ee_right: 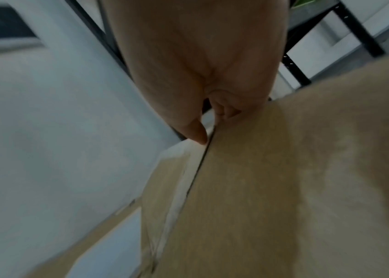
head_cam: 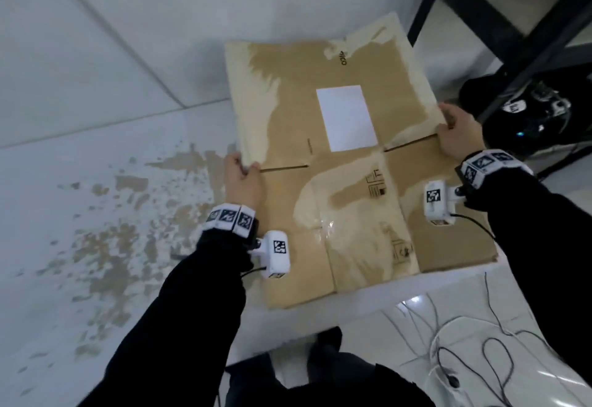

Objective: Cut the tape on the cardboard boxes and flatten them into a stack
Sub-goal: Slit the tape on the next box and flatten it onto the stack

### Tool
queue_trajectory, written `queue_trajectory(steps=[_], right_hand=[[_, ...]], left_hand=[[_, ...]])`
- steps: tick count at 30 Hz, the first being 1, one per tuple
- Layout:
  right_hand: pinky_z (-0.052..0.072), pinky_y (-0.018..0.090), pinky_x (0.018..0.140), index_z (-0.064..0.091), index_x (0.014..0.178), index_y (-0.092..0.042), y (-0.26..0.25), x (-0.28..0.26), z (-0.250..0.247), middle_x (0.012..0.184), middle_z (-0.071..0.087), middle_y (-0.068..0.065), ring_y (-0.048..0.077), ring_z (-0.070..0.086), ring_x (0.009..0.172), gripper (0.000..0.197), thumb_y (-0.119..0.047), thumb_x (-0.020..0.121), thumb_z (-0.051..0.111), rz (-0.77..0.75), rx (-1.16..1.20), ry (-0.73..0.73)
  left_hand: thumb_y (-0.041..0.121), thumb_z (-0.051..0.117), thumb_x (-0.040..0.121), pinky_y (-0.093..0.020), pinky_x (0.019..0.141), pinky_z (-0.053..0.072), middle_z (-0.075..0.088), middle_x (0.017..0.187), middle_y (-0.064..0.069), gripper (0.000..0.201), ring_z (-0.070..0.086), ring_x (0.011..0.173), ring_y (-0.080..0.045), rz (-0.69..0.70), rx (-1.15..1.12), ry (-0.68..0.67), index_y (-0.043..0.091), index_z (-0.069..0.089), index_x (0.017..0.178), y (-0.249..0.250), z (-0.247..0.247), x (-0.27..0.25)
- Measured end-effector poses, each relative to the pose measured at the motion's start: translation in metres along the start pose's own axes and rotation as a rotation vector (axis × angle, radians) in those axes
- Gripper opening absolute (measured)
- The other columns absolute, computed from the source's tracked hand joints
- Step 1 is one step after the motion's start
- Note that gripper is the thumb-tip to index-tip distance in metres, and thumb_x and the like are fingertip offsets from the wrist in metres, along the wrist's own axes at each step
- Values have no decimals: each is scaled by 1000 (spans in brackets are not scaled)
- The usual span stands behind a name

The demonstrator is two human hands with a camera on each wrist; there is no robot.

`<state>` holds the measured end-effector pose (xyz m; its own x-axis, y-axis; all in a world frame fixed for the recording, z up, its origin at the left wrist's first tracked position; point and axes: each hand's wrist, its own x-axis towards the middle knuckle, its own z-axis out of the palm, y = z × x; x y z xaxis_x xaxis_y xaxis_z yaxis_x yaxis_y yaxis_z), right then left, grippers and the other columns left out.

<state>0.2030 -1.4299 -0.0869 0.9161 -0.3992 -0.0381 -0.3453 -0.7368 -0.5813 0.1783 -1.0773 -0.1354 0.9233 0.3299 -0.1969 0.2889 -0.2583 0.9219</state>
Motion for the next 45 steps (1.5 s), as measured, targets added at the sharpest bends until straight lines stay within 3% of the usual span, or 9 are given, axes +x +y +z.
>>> queue_trajectory(steps=[5,10,13,17,26,31,37,40,45], right_hand=[[34,40,103,43,140,-12,39,22,20,137,45,24,39,43,125,49,-6,91,45,93,-129,-118],[12,66,109,22,147,-24,82,-6,79,157,8,13,40,5,143,91,-75,73,32,183,-332,-453],[-8,72,101,-8,149,-34,77,-28,91,154,-28,8,35,-27,140,106,-77,72,51,213,-342,-552],[-12,73,99,-17,147,-36,76,-15,91,151,-35,8,35,-34,136,111,-78,71,51,211,-366,-553],[-5,75,102,-19,147,-36,69,-11,86,152,-33,9,38,-30,138,110,-79,71,48,225,-427,-575],[0,73,103,0,151,-28,63,-19,87,158,-15,10,37,-15,143,103,-69,75,57,231,-376,-441],[33,43,106,50,126,-4,37,-91,108,133,49,18,33,43,124,38,-20,91,51,-156,-160,-203],[44,12,74,61,105,-5,-6,-173,117,96,65,9,9,60,85,15,-7,92,56,-280,282,-569],[48,21,69,56,100,-17,-61,-303,168,83,64,1,11,63,74,11,-11,98,47,-391,169,-1696]], left_hand=[[6,49,95,-24,79,41,51,86,-2,31,49,85,-18,-58,54,-15,-3,44,123,-6,70,22],[22,59,85,-38,101,37,41,133,-20,71,39,125,-35,-191,411,-64,5,25,145,-40,108,24],[30,70,76,-42,105,32,30,140,-18,108,31,129,-36,-180,508,-41,7,-3,151,-43,121,17],[32,74,75,-44,105,32,30,140,-18,106,30,127,-38,-164,612,-59,5,6,151,-43,130,26],[59,70,71,-42,108,24,27,144,-17,96,25,134,-34,-128,1017,-130,8,29,141,-25,123,36],[32,57,87,-43,110,22,20,151,-18,52,23,137,-36,-54,840,-114,14,45,135,-36,77,0],[11,55,94,-26,58,47,63,73,-6,12,61,57,-10,-111,137,-112,4,56,84,-93,-22,-134],[7,59,92,-21,44,43,61,60,3,19,57,47,-8,-333,-3,-99,6,55,73,-143,-74,-214],[17,58,93,-26,53,39,63,75,-11,27,56,54,-14,-871,-148,268,8,55,68,-260,-148,-333]])
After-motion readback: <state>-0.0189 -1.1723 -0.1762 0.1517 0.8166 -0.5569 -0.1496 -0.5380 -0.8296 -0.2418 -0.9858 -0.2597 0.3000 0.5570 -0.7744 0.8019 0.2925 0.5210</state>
